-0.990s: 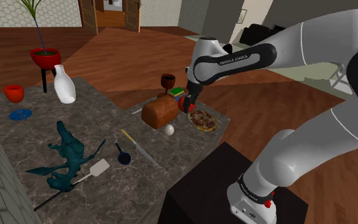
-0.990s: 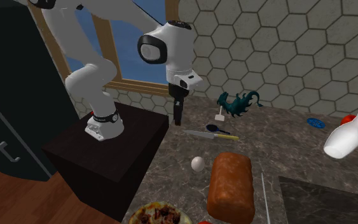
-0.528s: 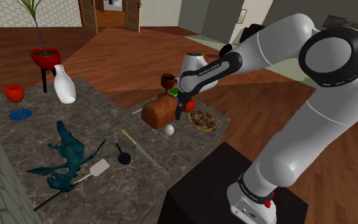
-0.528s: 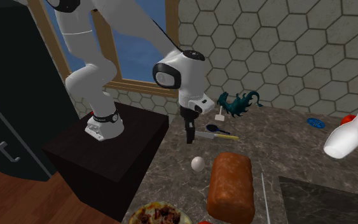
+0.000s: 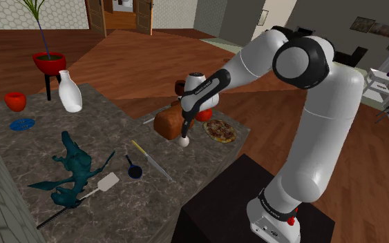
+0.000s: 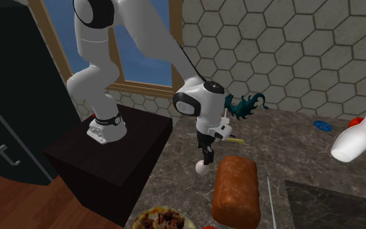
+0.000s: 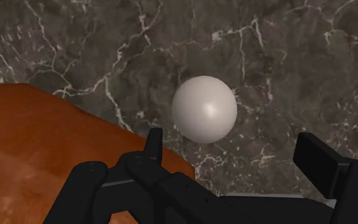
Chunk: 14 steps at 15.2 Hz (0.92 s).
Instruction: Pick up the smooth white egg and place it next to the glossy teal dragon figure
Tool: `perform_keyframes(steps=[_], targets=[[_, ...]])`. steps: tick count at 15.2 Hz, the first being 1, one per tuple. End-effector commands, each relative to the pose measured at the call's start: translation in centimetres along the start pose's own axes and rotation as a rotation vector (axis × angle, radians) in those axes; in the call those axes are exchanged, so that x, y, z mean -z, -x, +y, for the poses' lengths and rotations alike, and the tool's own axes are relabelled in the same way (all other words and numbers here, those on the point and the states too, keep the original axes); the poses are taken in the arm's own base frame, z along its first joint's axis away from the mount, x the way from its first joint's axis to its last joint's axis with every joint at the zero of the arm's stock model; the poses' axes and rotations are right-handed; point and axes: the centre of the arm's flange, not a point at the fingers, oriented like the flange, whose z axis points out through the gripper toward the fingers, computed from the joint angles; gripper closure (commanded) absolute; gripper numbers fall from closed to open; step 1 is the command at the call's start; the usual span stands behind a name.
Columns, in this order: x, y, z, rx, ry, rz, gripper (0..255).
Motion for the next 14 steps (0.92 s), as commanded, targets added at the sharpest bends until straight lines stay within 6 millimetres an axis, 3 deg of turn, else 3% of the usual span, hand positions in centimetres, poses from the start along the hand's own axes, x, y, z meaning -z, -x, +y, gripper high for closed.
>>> perform_keyframes(steps=[1, 9, 14], targets=[[-2.5, -1.3, 0.7, 0.035, -0.006, -0.002, 0], [-7.2, -1.9, 0.9, 0.05, -0.008, -0.003, 0], [-7.5, -1.9, 0.9, 0.05, -0.008, -0.003, 0]])
